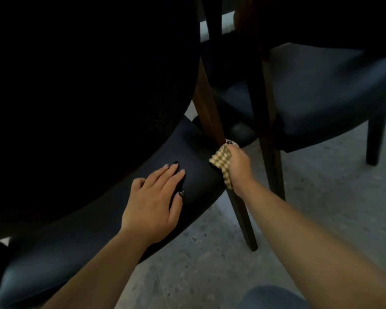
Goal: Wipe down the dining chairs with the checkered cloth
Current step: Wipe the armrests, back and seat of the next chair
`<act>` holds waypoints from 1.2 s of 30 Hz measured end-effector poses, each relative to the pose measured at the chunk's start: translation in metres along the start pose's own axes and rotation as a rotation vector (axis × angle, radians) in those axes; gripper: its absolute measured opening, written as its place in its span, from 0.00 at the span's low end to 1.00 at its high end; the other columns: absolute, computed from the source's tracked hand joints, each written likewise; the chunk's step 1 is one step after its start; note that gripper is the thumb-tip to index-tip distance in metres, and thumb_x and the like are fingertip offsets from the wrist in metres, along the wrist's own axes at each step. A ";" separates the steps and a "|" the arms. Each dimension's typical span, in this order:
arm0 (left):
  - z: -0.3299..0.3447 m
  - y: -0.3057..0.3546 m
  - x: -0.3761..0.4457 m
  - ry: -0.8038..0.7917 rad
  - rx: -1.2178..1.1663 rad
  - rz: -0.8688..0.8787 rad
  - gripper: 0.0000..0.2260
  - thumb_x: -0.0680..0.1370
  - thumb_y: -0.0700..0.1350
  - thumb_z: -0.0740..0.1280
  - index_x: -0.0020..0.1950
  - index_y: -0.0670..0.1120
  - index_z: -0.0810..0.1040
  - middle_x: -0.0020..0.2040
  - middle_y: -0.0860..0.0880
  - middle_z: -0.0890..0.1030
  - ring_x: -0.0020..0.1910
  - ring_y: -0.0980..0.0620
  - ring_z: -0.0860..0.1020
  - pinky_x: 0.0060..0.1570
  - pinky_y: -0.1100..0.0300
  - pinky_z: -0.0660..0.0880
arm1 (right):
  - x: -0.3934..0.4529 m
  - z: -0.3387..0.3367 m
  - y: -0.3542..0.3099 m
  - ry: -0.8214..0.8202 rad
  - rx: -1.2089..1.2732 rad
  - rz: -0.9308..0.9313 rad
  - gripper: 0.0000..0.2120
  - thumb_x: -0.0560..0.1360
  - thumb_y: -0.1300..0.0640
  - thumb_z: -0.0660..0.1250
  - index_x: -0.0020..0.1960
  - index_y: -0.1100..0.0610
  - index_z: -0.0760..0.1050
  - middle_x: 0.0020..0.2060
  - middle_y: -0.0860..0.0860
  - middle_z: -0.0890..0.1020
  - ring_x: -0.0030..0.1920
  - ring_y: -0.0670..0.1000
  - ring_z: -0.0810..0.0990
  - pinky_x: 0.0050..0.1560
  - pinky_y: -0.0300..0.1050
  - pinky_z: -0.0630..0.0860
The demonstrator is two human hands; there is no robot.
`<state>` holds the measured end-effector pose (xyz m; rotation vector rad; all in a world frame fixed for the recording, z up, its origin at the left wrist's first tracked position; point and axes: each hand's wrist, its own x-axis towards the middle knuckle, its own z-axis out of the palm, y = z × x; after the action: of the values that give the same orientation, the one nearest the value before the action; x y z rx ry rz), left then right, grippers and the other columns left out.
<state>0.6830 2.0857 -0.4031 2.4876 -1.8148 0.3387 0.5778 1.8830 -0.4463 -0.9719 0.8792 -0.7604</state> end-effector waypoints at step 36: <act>0.000 0.004 0.002 0.031 0.003 0.004 0.23 0.78 0.53 0.54 0.71 0.50 0.73 0.73 0.53 0.71 0.72 0.55 0.68 0.56 0.52 0.69 | 0.042 0.046 -0.078 -0.003 -0.744 -0.669 0.24 0.71 0.49 0.71 0.62 0.60 0.72 0.53 0.53 0.75 0.57 0.56 0.76 0.53 0.44 0.71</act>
<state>0.6798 2.0830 -0.4034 2.4672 -1.8090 0.3780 0.6253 1.8346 -0.3731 -1.9869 0.8476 -1.0078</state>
